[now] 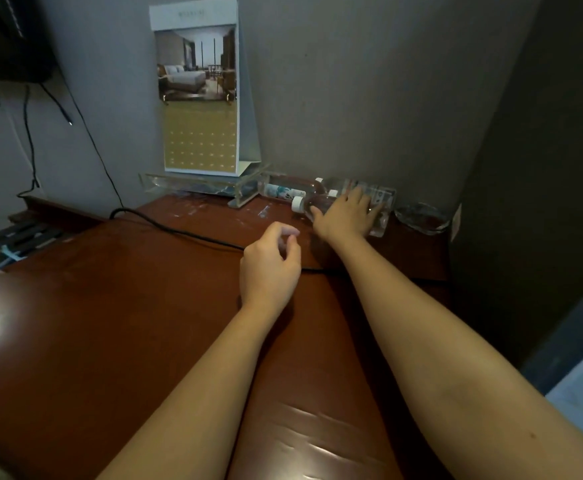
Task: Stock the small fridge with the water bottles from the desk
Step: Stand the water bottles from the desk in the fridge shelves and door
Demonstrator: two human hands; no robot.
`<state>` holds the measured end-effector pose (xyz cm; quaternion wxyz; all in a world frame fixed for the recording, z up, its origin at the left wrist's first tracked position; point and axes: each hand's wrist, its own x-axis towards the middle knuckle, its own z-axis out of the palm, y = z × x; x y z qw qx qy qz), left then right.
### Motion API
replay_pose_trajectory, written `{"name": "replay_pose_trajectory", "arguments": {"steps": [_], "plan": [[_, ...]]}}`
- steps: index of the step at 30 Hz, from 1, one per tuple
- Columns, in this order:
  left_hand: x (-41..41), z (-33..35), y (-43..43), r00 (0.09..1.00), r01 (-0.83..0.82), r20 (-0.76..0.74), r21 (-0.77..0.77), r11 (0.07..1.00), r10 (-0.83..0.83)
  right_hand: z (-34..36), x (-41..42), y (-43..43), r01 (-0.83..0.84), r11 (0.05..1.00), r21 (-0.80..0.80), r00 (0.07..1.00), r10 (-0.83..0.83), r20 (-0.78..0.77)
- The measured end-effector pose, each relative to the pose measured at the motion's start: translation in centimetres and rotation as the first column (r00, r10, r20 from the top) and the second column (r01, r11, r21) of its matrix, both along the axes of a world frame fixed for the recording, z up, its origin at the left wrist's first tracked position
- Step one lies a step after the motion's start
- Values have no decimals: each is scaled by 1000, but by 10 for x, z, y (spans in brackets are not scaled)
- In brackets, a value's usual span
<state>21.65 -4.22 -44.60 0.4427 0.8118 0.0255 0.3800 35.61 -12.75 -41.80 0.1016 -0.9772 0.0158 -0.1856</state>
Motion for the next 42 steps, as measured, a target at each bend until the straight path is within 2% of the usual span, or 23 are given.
{"name": "replay_pose_trajectory", "arguments": {"steps": [6,11,17,21,26,30,33,34,36,38,40,42], "plan": [[-2,0,-1,1000,-30,11,127,991,29,-1,-16,-3,-63,998,-3,998,63,-1],[-1,1,0,996,-78,-36,139,987,83,7,-39,2,-48,999,-9,998,48,-29],[-5,2,2,986,-134,-74,154,979,147,6,-62,-2,-86,972,-220,996,90,5],[-7,2,2,986,-129,-81,202,971,148,11,-65,-8,-98,976,-196,991,77,-109],[-8,4,2,984,-128,-90,234,964,153,10,-66,-15,-177,975,-135,964,144,-225],[-9,3,0,982,-140,-77,302,943,170,12,-73,-18,-191,960,-205,971,154,-185],[-11,5,-2,985,-152,-23,350,924,171,9,-88,-20,-186,954,-236,982,174,-73],[-13,6,-4,987,-153,4,347,925,162,8,-96,-21,-171,969,-178,985,169,-28],[-17,9,-6,985,-169,74,313,935,154,9,-113,-25,-174,983,50,984,172,55],[-19,12,-7,976,-189,155,246,951,154,15,-133,-33,-229,910,347,973,202,112],[-20,12,-8,973,-157,199,191,969,118,22,-159,-43,-286,732,619,956,266,126],[-22,12,-9,975,-101,212,175,979,63,25,-190,-54,-296,479,826,922,370,116]]}}
